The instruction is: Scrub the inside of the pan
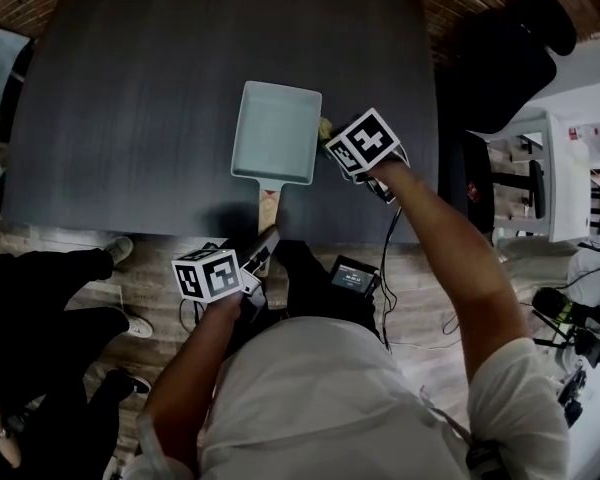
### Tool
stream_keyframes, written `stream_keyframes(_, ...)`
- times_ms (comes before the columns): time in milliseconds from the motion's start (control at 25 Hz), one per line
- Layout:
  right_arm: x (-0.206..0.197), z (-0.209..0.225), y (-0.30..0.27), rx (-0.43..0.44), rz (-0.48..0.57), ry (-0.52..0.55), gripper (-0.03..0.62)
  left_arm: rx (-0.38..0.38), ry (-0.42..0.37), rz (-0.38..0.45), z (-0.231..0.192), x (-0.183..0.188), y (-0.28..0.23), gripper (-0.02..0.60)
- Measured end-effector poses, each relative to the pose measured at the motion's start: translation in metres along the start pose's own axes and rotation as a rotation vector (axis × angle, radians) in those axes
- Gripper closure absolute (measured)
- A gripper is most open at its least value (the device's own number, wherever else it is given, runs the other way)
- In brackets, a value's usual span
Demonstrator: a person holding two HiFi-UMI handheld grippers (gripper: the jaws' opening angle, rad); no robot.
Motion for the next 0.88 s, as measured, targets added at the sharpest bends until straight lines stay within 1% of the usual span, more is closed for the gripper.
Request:
stream_keyframes(320, -0.017, -0.023, -0.003, 0.042, -0.008, 0.034, 0.549, -0.009, 0.000, -0.011, 0.000, 0.000, -0.001, 0.469)
stream_keyframes(880, -0.037, -0.051, -0.010, 0.076, -0.036, 0.072, 0.549, -0.018, 0.008, -0.017, -0.001, 0.000, -0.003, 0.469)
Point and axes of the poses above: the fingertips, and each gripper's own axes: y backward along the fingers, z to its right, x out of its top, the point moved 8 cm from there along y, backward along the fingers, and after that the axes turned 13 degrees about x, right-handed, at the moved point
